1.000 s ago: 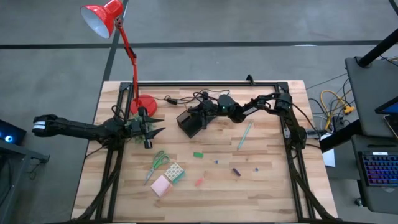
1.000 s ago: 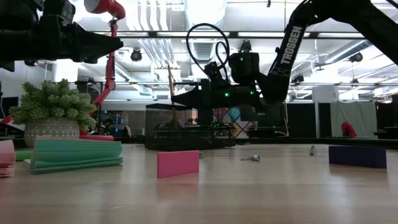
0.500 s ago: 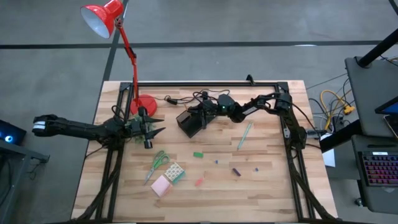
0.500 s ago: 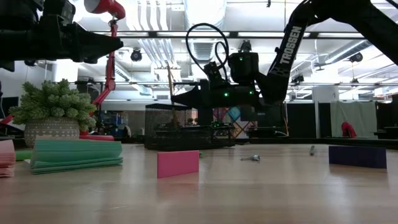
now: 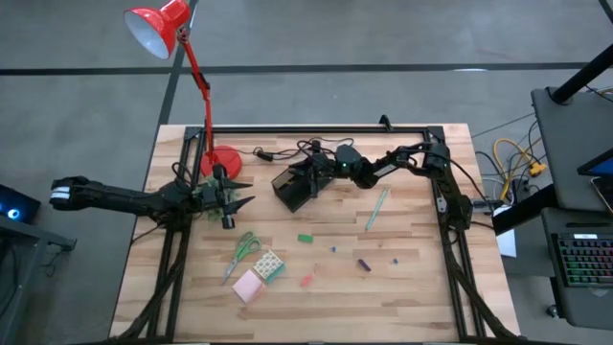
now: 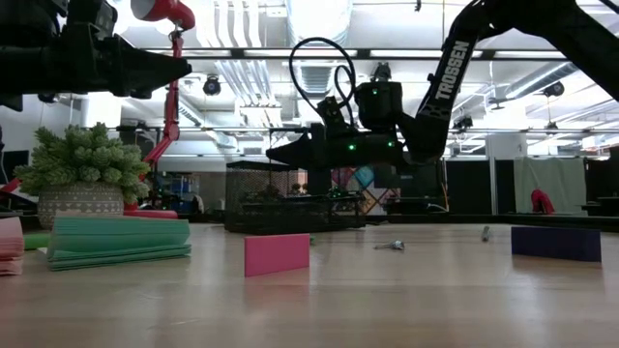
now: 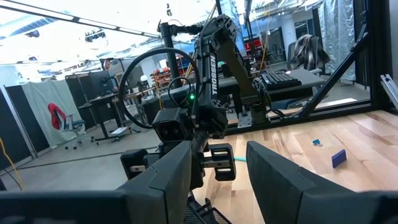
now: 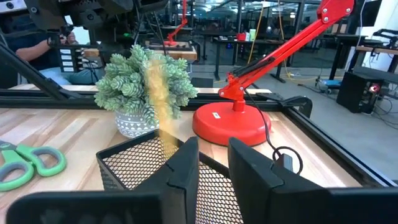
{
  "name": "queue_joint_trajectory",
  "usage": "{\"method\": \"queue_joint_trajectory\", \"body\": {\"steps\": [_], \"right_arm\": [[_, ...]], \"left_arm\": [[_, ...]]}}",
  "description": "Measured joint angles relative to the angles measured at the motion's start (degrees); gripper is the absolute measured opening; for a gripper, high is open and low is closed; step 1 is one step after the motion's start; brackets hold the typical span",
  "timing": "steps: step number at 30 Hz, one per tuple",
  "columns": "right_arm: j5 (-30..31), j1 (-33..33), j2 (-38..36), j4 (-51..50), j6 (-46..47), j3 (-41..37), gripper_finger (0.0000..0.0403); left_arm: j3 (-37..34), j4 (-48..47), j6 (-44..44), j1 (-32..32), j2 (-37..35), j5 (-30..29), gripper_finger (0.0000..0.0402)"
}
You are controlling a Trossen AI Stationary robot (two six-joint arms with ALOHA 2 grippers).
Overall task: Pick and place office supplies into organizer
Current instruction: Put the light blue pencil into the black desk organizer
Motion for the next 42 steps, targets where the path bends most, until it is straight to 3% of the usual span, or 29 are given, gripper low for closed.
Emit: {"method": "queue_joint_trajectory", "body": {"steps": [18, 29, 34, 42], "right_arm": [[-0.02, 0.02, -0.43, -0.03, 0.02, -0.04, 0.0068], [-2.46, 0.18, -4.60, -1.18, 0.04, -0.04, 0.0095], [-5.07, 0.32, -9.16, -11.84, -2.76, -0.04, 0.0121], [-4.95, 1.49, -23.83, -40.57, -17.97, -0.07, 0.0145]], "left_arm": [[0.00, -0.01, 0.00, -0.01, 0.00, 0.00, 0.0142], [0.00, -0.02, 0.00, -0.01, 0.00, 0.00, 0.0142], [0.00, -0.04, 0.00, 0.00, 0.00, 0.00, 0.0142], [0.00, -0.07, 0.00, -0.01, 0.00, 0.00, 0.0142]]}}
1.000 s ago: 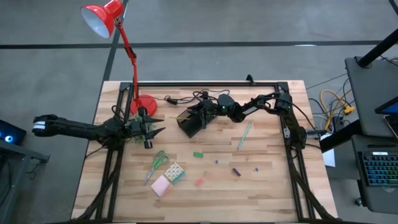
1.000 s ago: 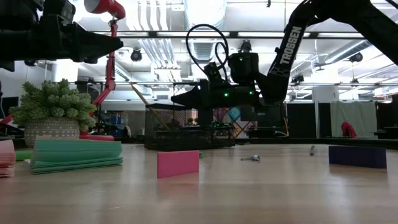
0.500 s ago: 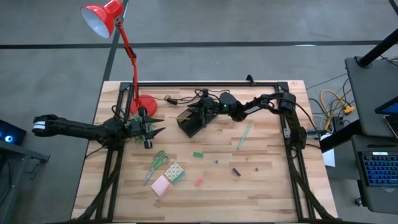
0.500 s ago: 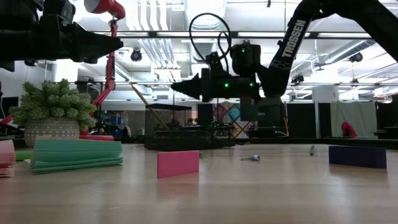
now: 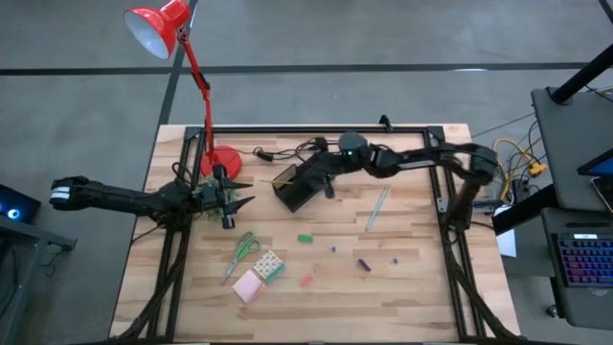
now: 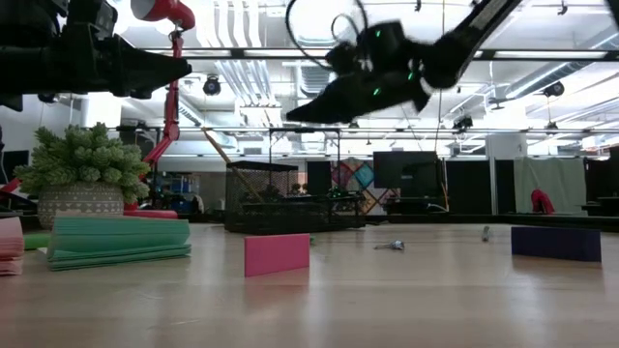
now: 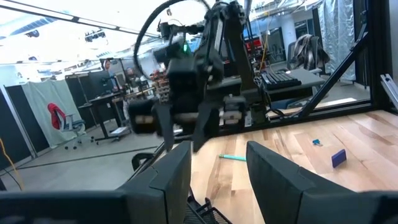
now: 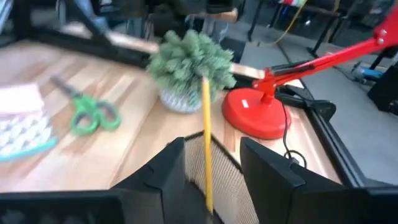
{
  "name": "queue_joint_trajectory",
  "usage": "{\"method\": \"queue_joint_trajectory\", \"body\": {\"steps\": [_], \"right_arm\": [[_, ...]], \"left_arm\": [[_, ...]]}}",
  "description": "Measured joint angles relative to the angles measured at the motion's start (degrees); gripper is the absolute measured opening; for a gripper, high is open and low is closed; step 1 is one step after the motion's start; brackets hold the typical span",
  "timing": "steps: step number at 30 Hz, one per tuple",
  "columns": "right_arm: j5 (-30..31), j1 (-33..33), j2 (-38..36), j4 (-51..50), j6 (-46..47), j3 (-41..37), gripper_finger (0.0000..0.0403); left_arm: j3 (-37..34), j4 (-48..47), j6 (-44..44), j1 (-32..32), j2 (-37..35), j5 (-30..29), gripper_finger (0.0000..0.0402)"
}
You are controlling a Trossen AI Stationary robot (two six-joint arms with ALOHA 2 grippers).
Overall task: Pick and place office supplies into organizer
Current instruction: Put the light blue pencil into the black desk organizer
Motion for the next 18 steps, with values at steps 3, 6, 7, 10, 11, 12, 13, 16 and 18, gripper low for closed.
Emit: {"method": "queue_joint_trajectory", "body": {"steps": [3, 6, 7, 10, 11, 12, 13, 16, 18], "right_arm": [[0.00, 0.46, -5.08, -7.67, -4.21, 0.00, 0.0144], [0.00, 1.03, -8.97, -12.02, -6.50, 0.00, 0.0139], [-0.01, 1.29, -10.00, -12.69, -7.27, 0.00, 0.0138], [0.01, 2.11, -13.10, -13.88, -9.93, 0.02, 0.0135], [0.01, 2.46, -13.89, -13.87, -10.72, 0.02, 0.0134], [0.01, 2.72, -14.79, -14.24, -11.34, 0.04, 0.0134], [0.02, 2.96, -15.70, -15.04, -11.66, 0.04, 0.0134], [0.06, 3.28, -18.32, -17.12, -11.80, 0.04, 0.0134], [0.23, 3.32, -20.02, -19.26, -11.84, 0.04, 0.0134]], "left_arm": [[0.00, 0.02, 0.00, 0.01, 0.00, 0.00, 0.0142], [0.00, 0.02, 0.00, 0.00, -0.03, 0.00, 0.0142], [0.00, 0.02, 0.02, 0.00, -0.09, 0.00, 0.0142], [0.00, 0.04, 0.02, 0.00, -0.14, 0.00, 0.0142], [0.00, 0.05, 0.09, 0.01, -0.12, 0.00, 0.0142], [0.00, 0.04, 0.12, 0.01, -0.11, 0.00, 0.0142], [0.00, 0.04, 0.13, 0.00, -0.11, 0.00, 0.0142], [0.00, 0.02, 0.13, 0.00, -0.11, 0.00, 0.0142], [0.00, 0.07, 0.14, 0.00, -0.11, 0.00, 0.0142]]}}
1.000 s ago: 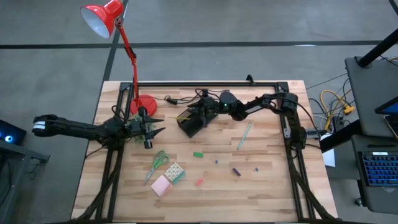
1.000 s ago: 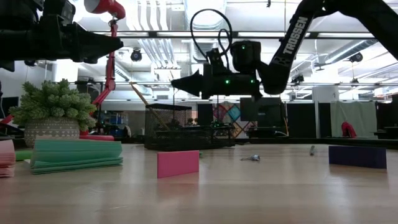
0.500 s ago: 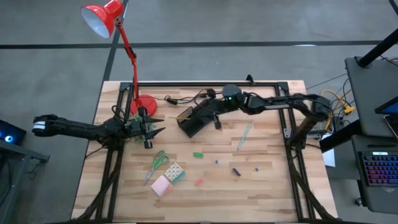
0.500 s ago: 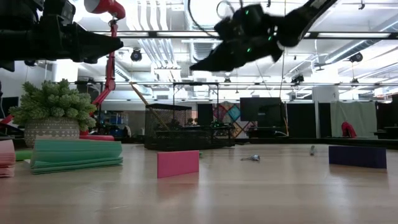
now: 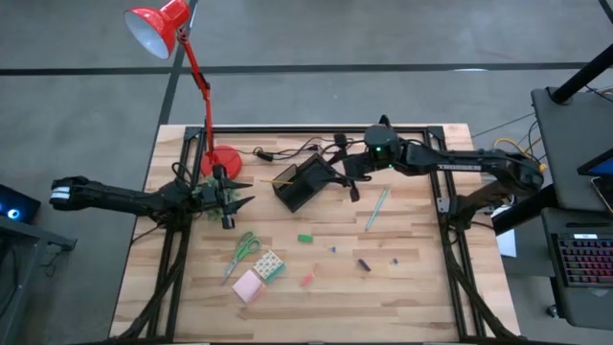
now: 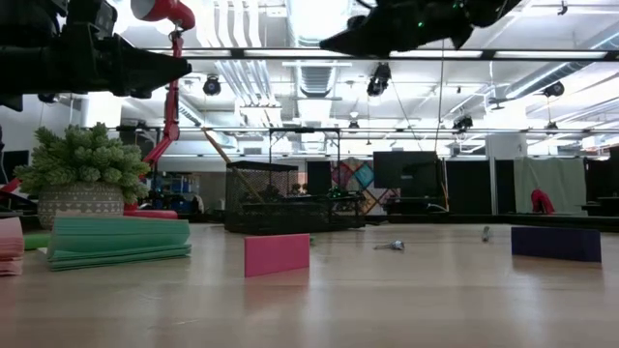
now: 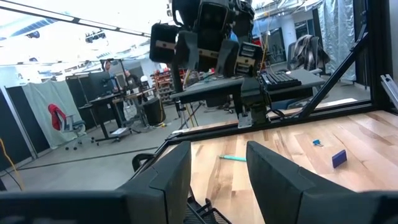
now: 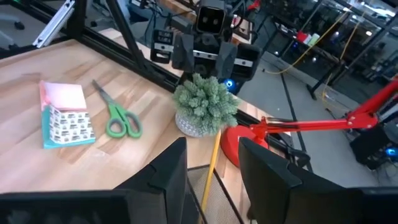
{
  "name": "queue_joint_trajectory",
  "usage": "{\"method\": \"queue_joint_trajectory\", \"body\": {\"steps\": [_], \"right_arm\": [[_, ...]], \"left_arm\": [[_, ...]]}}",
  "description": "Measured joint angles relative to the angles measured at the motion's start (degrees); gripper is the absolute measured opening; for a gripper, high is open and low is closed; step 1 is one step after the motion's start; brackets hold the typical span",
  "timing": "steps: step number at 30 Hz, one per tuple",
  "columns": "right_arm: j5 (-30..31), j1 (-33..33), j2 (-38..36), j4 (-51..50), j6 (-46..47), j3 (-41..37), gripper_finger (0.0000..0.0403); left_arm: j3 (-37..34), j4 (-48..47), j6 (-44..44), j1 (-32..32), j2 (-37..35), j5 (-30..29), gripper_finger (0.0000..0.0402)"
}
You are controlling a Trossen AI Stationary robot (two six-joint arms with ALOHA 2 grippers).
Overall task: Pick and place office supplies into organizer
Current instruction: Put the light blue pencil into the black desk organizer
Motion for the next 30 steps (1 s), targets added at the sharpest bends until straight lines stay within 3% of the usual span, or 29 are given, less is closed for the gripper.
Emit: {"method": "queue_joint_trajectory", "body": {"steps": [4, 8, 15, 20, 27, 30], "right_arm": [[0.25, 0.14, -2.05, -4.71, -0.27, 1.07, 0.0136], [0.46, 0.29, -2.08, -16.56, -0.86, 7.51, 0.0135], [5.17, 1.27, 1.83, -38.64, -13.57, 16.89, 0.0139], [9.90, 4.26, 3.93, -41.96, -19.75, 18.24, 0.0144], [19.03, 8.35, 5.32, -47.23, -19.81, 18.55, 0.0144], [19.82, 8.61, 5.32, -52.27, -17.93, 18.38, 0.0142]], "left_arm": [[0.00, 0.00, 0.02, 0.00, 0.00, 0.00, 0.0142], [0.00, 0.00, 0.03, 0.00, -0.02, 0.00, 0.0142], [0.00, 0.02, 0.03, 0.00, 0.00, 0.00, 0.0142], [0.00, 0.03, 0.03, 0.00, -0.02, 0.00, 0.0142], [0.00, 0.04, 0.03, 0.00, -0.04, 0.00, 0.0142], [0.00, 0.03, 0.03, 0.00, -0.03, 0.00, 0.0142]]}}
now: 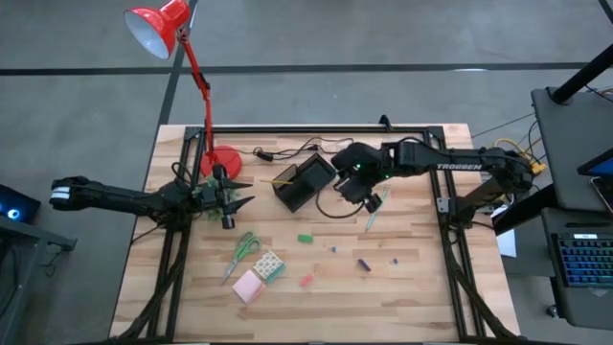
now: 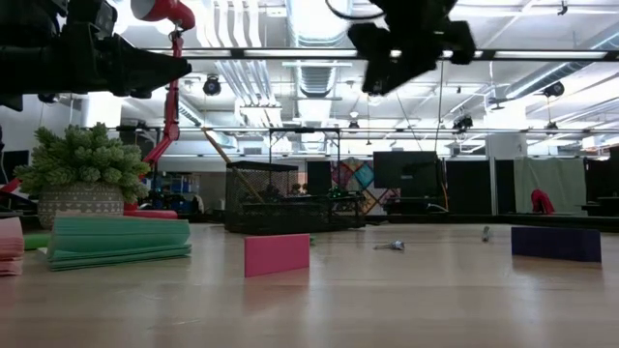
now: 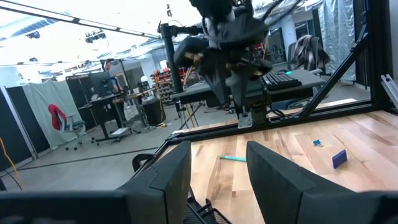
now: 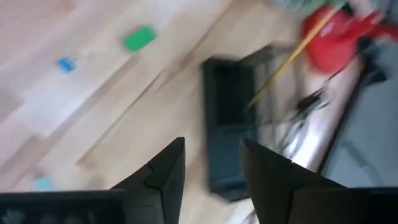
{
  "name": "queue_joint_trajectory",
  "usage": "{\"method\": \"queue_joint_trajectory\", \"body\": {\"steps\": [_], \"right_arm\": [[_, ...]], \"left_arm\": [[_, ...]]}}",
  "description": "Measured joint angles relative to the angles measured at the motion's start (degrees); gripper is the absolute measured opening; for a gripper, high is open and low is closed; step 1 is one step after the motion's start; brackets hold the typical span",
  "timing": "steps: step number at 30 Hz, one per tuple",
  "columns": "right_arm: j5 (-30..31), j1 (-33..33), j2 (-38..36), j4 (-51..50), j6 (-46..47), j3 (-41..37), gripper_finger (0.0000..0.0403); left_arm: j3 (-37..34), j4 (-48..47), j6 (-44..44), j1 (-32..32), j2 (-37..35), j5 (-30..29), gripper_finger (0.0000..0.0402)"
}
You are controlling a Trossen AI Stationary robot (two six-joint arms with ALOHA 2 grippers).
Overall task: Pick and place office supplies into organizer
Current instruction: Put the light blue pencil into the black desk organizer
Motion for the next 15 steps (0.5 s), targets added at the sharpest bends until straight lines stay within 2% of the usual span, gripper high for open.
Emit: {"method": "queue_joint_trajectory", "body": {"steps": [6, 15], "right_arm": [[0.00, 0.02, 0.00, -8.25, 6.88, -1.25, 0.0139], [-0.02, 0.01, 0.00, -9.56, 10.45, -6.82, 0.0136]], "left_arm": [[0.00, 0.01, 0.00, 0.00, 0.08, 0.00, 0.0142], [0.00, -0.01, -0.04, 0.00, 0.03, 0.00, 0.0142]]}}
